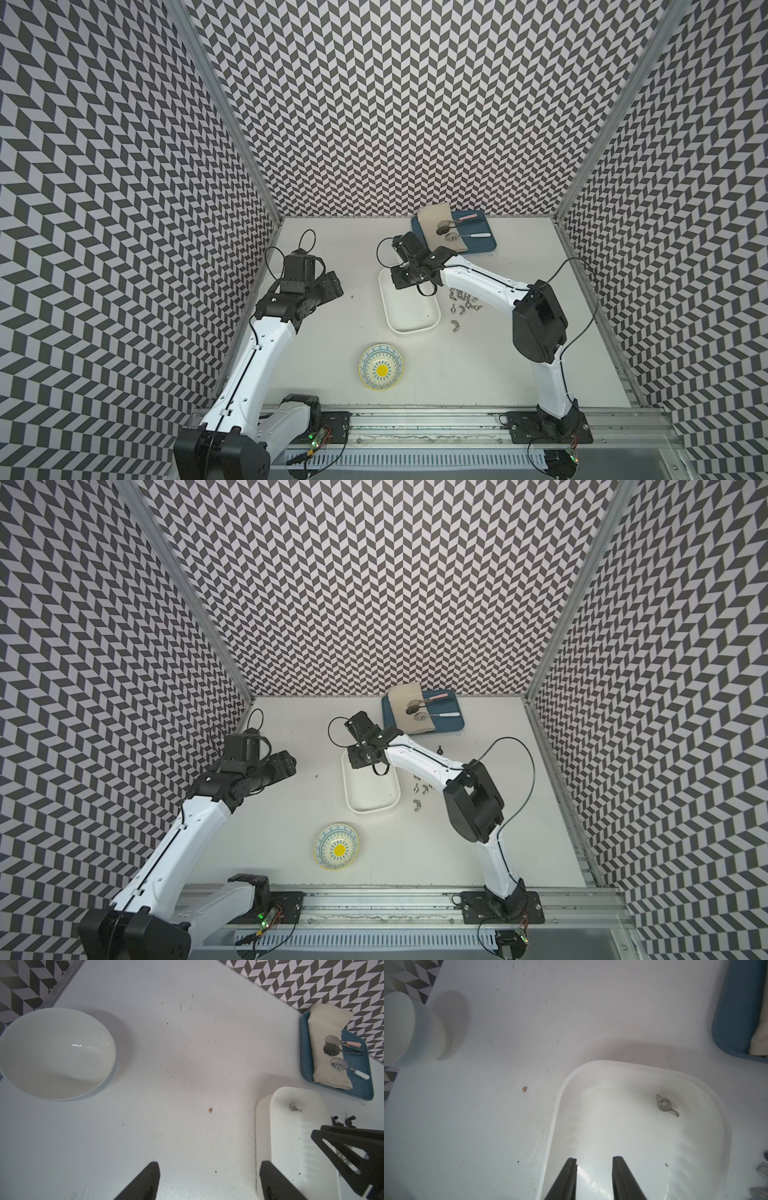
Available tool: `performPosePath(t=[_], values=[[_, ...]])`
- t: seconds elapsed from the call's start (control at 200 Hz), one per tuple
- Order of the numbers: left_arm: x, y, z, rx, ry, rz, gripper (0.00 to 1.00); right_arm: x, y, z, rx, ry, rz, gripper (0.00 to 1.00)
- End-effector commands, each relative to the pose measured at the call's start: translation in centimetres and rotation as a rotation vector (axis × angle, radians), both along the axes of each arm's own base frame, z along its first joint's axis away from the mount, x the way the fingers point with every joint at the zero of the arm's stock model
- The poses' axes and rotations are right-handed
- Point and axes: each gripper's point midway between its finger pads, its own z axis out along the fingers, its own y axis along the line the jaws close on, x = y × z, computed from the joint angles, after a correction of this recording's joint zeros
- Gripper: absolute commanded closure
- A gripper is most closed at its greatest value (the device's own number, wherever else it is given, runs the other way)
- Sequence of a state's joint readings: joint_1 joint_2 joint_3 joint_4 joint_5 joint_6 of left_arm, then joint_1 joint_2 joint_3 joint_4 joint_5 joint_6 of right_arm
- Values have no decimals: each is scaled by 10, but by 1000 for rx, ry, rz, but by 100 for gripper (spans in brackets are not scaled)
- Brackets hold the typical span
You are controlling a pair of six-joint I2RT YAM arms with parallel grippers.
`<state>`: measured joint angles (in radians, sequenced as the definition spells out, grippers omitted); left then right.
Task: Take out the wing nut from the storage box
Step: Pick up the wing nut from the storage box.
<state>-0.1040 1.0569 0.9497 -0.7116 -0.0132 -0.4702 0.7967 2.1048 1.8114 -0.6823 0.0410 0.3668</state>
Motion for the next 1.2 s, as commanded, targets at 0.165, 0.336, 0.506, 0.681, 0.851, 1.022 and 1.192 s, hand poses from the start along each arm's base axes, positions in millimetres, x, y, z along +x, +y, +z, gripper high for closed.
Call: performPosePath(t=[0.165, 0.336, 0.506, 0.681, 0.851, 1.022, 1.192], values=[[-1, 3, 5, 2, -24, 13, 20, 21, -2, -20, -65, -41, -128, 67], [0, 4, 7, 9, -27, 11, 20, 30, -11, -34, -98, -50, -210, 67], [1, 5, 8, 16, -27, 12, 20, 39, -21, -45, -137, -79, -261, 67], [2, 6, 11, 24, -31, 13, 20, 52, -25, -53, -170, -110, -263, 67], [3, 8, 14, 33, -34, 16, 20, 64, -34, -63, -191, -108, -268, 67], [5, 8, 15, 34, -34, 17, 20, 70, -35, -64, -201, -130, -255, 67], [7, 8, 18, 33, -40, 16, 20, 76, -32, -68, -203, -147, -232, 67]])
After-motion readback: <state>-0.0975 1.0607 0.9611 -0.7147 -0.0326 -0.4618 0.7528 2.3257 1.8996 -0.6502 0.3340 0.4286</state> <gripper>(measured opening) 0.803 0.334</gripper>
